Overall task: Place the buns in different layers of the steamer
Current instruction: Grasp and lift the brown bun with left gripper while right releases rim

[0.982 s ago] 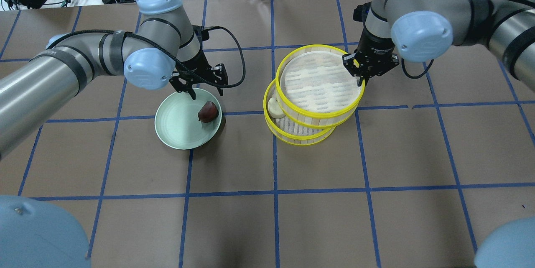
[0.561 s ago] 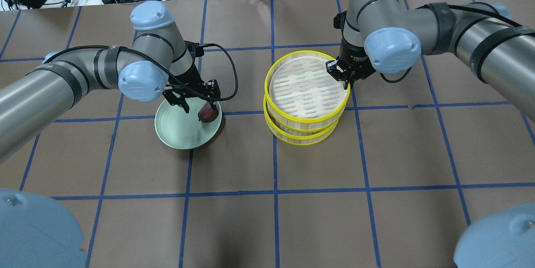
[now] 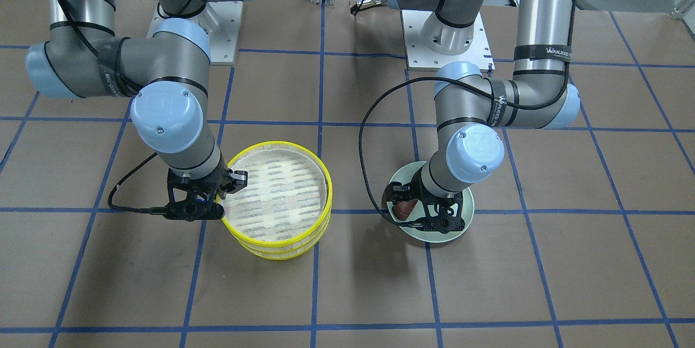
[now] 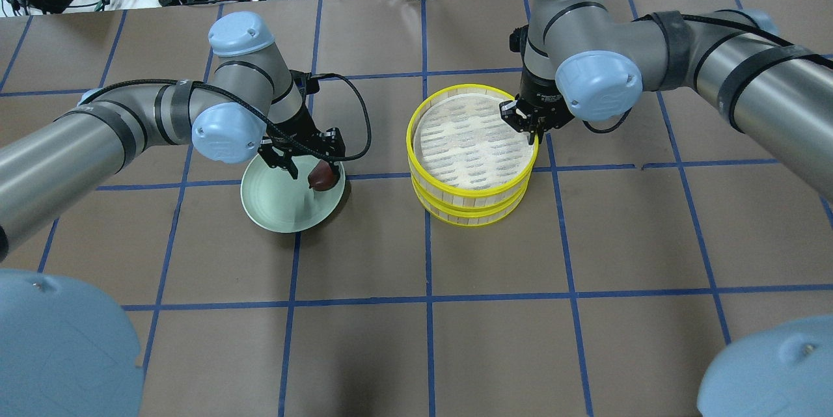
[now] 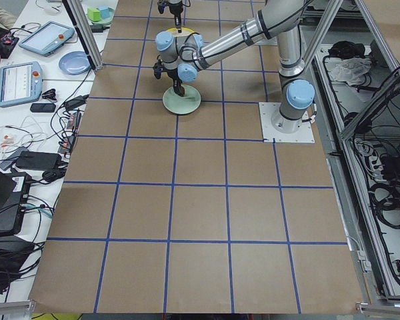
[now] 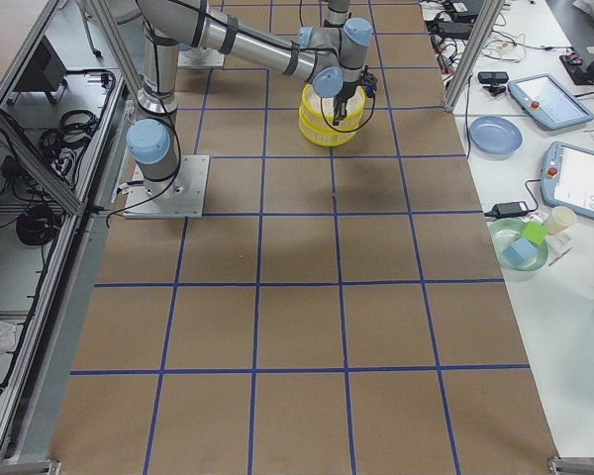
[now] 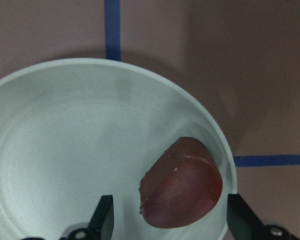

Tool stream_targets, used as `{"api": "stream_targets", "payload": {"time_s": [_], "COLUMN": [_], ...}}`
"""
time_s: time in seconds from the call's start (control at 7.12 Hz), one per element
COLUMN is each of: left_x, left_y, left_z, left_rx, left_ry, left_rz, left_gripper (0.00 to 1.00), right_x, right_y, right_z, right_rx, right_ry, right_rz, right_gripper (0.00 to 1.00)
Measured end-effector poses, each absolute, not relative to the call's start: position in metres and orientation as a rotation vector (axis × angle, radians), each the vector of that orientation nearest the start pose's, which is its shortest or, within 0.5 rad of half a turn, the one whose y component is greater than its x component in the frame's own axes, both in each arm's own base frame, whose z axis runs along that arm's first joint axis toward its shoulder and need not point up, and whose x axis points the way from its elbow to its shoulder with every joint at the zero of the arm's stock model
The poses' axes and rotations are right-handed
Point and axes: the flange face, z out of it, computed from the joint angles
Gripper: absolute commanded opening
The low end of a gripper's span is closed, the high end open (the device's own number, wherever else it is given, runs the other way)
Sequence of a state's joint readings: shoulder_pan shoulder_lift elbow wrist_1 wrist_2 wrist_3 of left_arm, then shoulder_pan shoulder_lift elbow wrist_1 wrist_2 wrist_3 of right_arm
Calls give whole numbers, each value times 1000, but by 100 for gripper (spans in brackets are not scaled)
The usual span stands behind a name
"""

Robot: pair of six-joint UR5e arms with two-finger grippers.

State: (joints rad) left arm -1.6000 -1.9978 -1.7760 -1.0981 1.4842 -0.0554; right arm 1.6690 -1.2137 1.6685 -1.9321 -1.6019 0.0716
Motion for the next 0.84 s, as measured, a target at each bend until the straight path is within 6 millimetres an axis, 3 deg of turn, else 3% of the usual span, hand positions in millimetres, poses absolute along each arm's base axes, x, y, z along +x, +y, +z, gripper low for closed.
{"api": "stream_targets", "payload": {"time_s": [0.28, 0.42, 0.56, 0.84], "left_x": [-159, -159, -159, -159], "left_y": [-571, -571, -571, -572], "left_z": [203, 203, 203, 205], "left_rx": [-54, -52, -51, -48], "left_ry": [3211, 3211, 3212, 3213], "left_rz": [260, 257, 250, 230], "left_gripper": [55, 42, 27, 12], "right_x": [188, 188, 188, 190], "right_y": [-572, -571, -569, -565], "right_z": [277, 275, 271, 266], "right_rx": [-56, -58, -59, -50], "right_ry": [3179, 3179, 3179, 3169], "right_rz": [162, 172, 187, 203], "right_gripper": [0, 20, 99, 100]}}
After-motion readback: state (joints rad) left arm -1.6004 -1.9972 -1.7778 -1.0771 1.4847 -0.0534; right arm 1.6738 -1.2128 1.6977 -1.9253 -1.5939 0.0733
